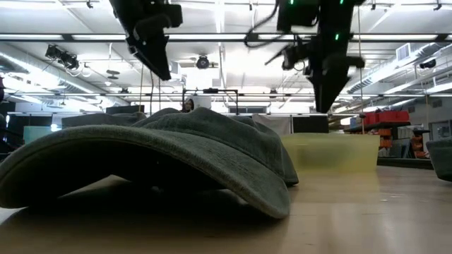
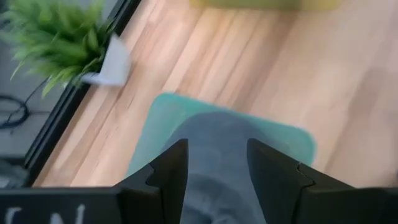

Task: Pick & Place hat
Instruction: Put the right black cap into the yellow bin

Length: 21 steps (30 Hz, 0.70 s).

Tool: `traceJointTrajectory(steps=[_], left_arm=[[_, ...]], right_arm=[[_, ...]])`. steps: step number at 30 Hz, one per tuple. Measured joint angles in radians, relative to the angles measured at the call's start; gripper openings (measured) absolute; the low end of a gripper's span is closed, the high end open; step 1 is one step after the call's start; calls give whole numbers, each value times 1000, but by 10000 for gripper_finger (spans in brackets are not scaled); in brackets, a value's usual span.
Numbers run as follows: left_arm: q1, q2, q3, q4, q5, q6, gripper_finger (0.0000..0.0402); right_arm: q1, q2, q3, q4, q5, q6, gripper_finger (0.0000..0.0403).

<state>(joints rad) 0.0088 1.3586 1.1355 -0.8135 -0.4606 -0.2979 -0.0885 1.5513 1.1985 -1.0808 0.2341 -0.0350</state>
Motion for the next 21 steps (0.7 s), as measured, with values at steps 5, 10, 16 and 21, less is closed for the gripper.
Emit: traceJointTrajectory(steps=[5,10,16,21], left_arm=[[-28,0,0,41,1,16,169],[-44,0,0,41,1,14,169],[-53,0,0,40,0,14,169],[-53,0,0,39,0,-9,169]], right_arm=[[130,0,58,-38,-233,181,117],[246,-1,61,-42,-466,486,130],[378,-1,-33,-88,-564,822,164],[456,0,-161,-92,-705,1010,192]])
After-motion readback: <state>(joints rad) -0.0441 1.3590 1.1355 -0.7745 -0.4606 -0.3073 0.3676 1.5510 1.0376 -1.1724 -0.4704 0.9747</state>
